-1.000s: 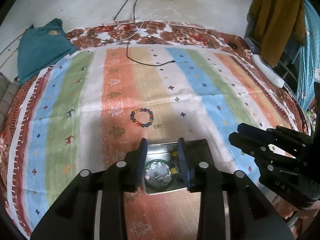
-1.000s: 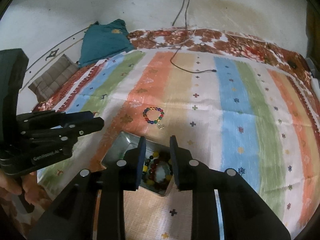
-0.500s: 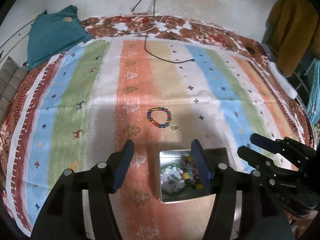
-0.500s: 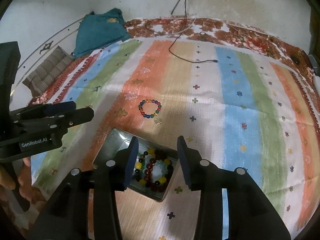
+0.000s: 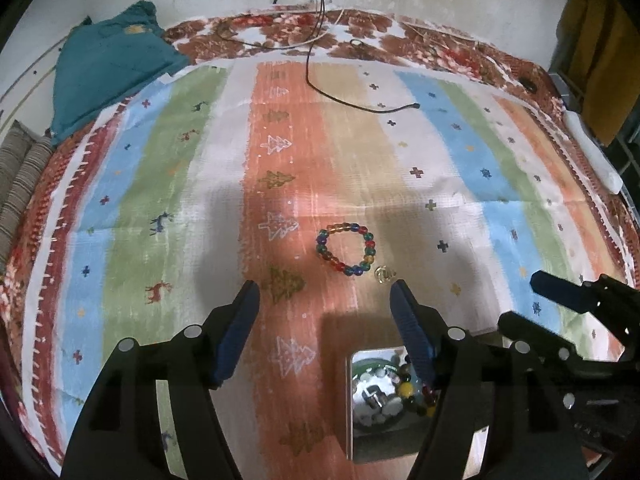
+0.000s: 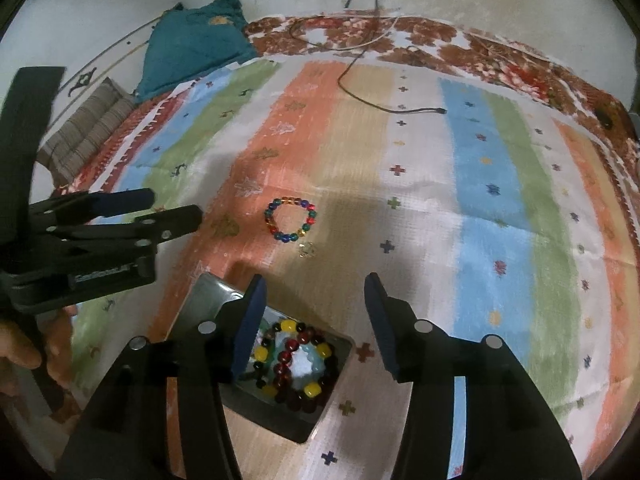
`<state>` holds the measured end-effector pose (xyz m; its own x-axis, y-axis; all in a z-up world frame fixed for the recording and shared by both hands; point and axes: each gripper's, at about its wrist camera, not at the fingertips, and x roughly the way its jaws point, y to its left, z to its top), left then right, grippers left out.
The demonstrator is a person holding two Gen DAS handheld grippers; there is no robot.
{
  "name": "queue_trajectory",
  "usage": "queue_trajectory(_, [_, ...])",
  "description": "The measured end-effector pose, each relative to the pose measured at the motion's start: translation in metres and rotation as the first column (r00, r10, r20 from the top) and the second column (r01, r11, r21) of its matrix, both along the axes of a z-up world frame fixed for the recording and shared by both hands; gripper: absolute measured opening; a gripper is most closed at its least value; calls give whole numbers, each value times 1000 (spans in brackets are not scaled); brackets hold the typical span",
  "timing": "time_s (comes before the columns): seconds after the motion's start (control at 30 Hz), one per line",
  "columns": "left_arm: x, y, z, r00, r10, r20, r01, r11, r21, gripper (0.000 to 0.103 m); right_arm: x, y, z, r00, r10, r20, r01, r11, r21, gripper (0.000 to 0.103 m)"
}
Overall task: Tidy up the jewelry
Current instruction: 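Move both open grippers to the multicolour bead bracelet and small gold charm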
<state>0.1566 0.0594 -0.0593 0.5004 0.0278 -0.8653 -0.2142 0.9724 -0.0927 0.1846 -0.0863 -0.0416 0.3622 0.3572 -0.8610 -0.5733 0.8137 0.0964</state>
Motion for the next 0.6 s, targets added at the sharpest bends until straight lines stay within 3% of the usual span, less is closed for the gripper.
queue_trajectory(0.6, [39,12,-36,997,13,-82,-17,999,-45,68,29,20,-30,997,46,-62,-51,996,-68,51])
